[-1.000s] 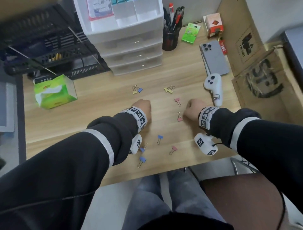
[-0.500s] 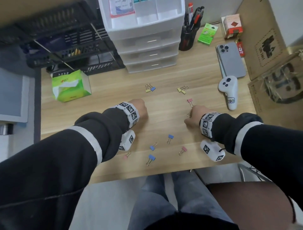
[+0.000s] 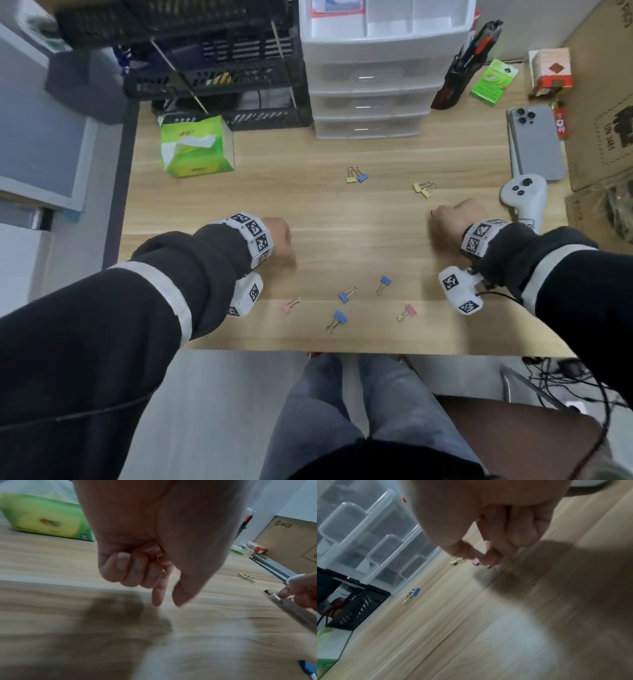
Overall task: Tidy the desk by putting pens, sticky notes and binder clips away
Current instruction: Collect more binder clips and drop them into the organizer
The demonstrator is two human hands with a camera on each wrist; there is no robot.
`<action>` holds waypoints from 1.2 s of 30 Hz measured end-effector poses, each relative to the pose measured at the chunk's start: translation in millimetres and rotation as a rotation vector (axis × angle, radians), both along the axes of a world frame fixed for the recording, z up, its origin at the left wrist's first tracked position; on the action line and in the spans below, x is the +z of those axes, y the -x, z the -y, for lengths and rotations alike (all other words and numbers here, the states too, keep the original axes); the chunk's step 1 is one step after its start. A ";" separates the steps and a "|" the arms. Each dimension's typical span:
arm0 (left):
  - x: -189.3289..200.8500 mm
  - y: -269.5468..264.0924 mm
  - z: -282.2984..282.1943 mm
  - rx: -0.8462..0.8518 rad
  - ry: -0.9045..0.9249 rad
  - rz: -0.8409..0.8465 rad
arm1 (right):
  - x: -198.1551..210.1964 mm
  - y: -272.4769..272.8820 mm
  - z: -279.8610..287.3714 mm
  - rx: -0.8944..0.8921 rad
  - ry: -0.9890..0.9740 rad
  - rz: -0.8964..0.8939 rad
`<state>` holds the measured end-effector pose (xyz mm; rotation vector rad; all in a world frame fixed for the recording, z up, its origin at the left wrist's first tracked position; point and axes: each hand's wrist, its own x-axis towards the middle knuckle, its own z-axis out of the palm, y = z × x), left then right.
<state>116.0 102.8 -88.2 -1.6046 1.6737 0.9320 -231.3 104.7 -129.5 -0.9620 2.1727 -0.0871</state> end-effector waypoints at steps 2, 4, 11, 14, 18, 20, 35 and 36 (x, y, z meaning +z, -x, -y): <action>5.9 -10.3 -13.3 -0.017 -0.036 0.032 | -3.1 0.3 4.2 0.015 0.029 -0.051; 10.9 -13.5 -26.6 -0.082 -0.078 0.078 | -8.3 -4.3 6.2 0.045 0.023 -0.084; -3.2 -5.1 -44.1 -0.179 -0.185 0.093 | -20.2 -17.3 6.2 0.196 0.001 -0.141; -7.3 -1.3 -49.0 -0.237 -0.220 0.132 | -18.8 -18.6 5.9 0.263 -0.001 -0.171; -14.4 1.7 -53.1 -0.258 -0.203 0.137 | -18.2 -22.4 5.8 0.277 -0.018 -0.166; -17.0 3.7 -54.9 -0.265 -0.177 0.137 | -20.2 -25.2 5.8 0.244 -0.013 -0.162; -23.9 5.9 -62.5 -0.198 -0.016 0.081 | -11.2 -25.0 -9.5 0.289 0.050 -0.133; -21.0 8.0 -61.0 -0.169 -0.004 0.082 | -9.9 -24.0 -10.8 0.292 0.056 -0.120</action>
